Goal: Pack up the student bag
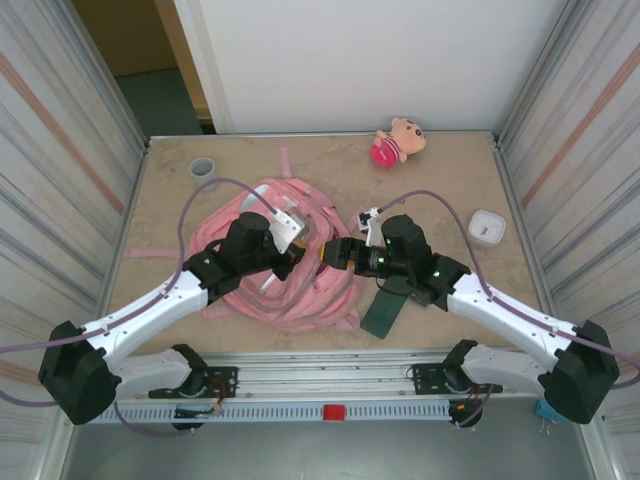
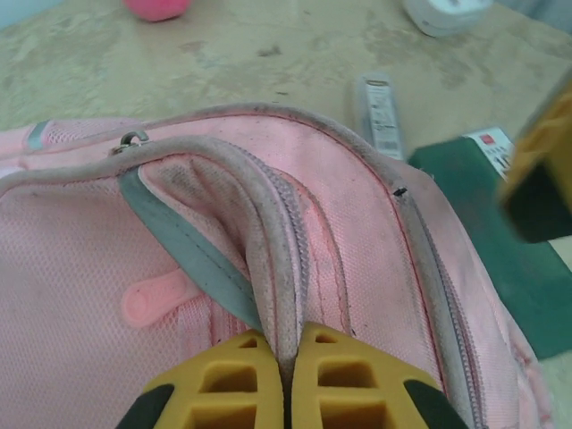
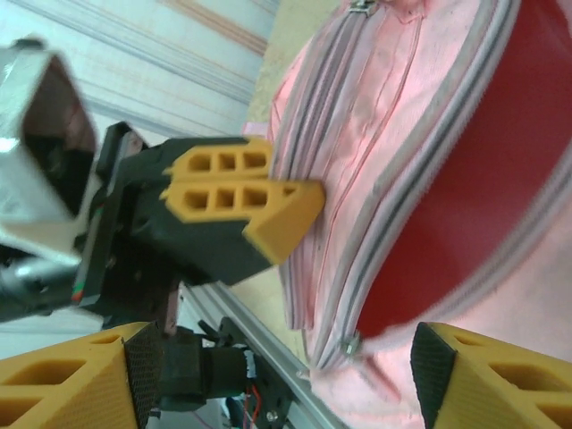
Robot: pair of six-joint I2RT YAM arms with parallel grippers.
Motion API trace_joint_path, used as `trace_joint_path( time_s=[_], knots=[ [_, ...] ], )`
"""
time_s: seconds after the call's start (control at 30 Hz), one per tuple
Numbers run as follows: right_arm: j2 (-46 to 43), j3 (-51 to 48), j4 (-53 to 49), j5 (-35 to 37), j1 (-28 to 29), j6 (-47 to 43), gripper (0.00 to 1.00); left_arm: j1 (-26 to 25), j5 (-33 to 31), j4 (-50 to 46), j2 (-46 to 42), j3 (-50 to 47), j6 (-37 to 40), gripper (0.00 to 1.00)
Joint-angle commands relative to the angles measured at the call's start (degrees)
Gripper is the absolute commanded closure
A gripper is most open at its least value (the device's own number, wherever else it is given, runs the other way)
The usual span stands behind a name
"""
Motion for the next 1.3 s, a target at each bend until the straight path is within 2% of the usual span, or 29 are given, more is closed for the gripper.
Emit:
trace_joint_path(
  time_s=[0.0,0.1,0.27,0.37,0.43,0.67,0.77,0.87,1.0,1.13,1.2,1.27],
  knots=[
    [2.0,-1.6,7.8,0.2,-0.5,6.7,0.27,-0.1,9.7,6.2,-2.5,2.3,9.4,1.0],
    [3.3,-1.5,9.8,0.6,-0.6,7.6,0.34,-0.2,10.8,3.5,-2.1,3.3,11.6,1.0],
    [3.1,-3.0,11.1,4.3,-0.5,8.6,0.63,-0.1,11.2,-0.9,-3.9,3.4,15.7,1.0],
    [2.4,-4.9,15.3,5.2,-0.1,9.9,0.86,0.3,7.4,-0.6,-5.2,2.2,16.5,1.0],
    [1.0,-6.3,16.3,8.7,1.5,10.5,0.99,0.5,3.9,-0.3,-5.7,1.9,15.8,1.0],
    [-4.9,-9.7,17.6,26.8,11.6,10.5,1.0,2.2,-8.0,1.7,-2.2,3.6,13.2,1.0],
    [-5.3,-10.0,17.7,31.6,14.2,10.7,1.0,3.2,-9.0,2.2,0.9,5.7,10.7,1.0],
    [-4.0,-9.9,19.5,33.2,15.1,10.7,1.0,3.4,-8.5,3.2,3.2,7.6,9.0,0.98],
    [-2.0,-8.9,20.6,34.0,15.4,10.2,1.0,3.4,-7.6,1.6,3.8,9.5,5.4,0.78],
    [-1.1,-6.7,17.8,34.7,15.3,7.6,1.0,3.4,-7.7,-6.2,-0.1,10.3,-4.1,0.6],
    [-1.0,-6.1,17.6,34.6,15.3,6.7,1.0,3.4,-7.6,-11.4,-3.5,10.3,-10.5,0.56],
    [-0.8,-5.7,18.1,34.2,15.3,5.9,1.0,3.4,-7.7,-16.5,-7.3,10.1,-18.8,0.55]
  ],
)
